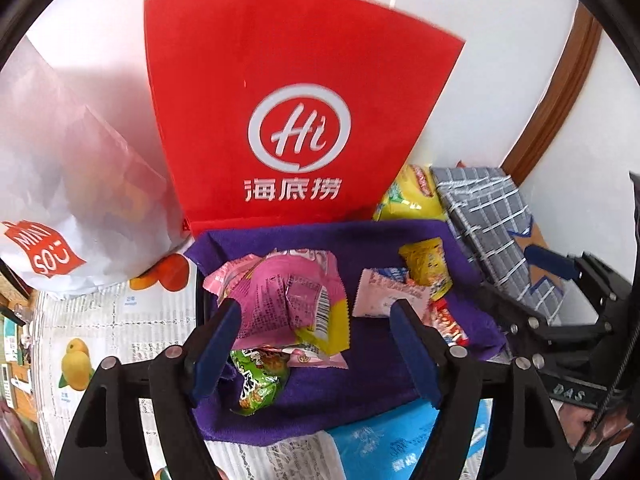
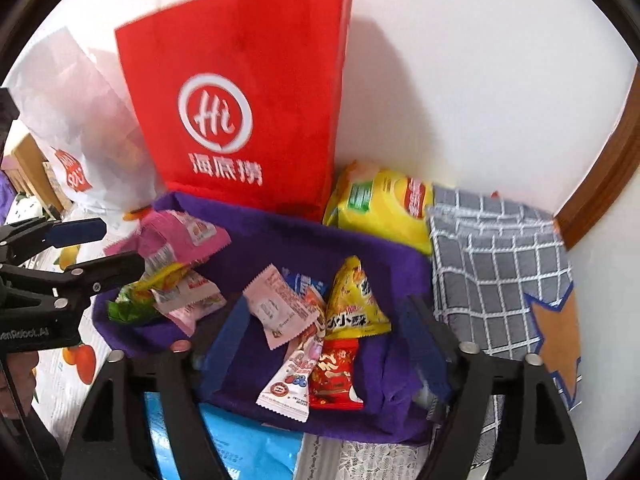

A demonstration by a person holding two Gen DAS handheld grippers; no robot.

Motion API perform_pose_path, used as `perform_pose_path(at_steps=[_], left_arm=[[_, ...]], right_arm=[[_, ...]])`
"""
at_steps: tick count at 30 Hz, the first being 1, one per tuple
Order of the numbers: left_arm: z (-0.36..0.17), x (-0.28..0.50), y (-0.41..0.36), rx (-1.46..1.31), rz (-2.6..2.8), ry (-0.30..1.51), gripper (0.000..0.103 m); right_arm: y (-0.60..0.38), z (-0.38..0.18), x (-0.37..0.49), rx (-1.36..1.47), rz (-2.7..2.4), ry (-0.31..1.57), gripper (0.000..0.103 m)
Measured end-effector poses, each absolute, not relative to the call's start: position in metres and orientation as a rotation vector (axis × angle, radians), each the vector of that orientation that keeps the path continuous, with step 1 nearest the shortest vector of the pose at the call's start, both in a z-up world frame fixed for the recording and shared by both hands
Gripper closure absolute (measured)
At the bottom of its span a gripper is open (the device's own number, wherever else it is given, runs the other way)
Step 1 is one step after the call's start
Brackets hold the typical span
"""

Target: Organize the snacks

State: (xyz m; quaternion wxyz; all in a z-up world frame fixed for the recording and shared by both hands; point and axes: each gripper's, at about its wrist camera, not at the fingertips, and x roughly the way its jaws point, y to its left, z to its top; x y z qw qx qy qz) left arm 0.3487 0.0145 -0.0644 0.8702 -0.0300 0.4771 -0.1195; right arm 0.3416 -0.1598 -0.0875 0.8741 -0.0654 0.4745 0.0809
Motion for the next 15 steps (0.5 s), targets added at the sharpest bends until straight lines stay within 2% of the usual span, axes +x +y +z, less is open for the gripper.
perform_pose_path(at_steps=[4, 15], left_arm=[[-0.048, 0.336, 0.01, -0.077, -0.266, 0.961, 0.023], [-0.011, 0.251, -0.008, -0.059, -0.25, 0.88, 0.022]], right_arm=[[-0.168, -0.067, 0.319, -0.038, 0.213, 0.942, 0.01], [-0.187, -0.03, 0.237, -0.012, 0.111, 0.919, 0.01]])
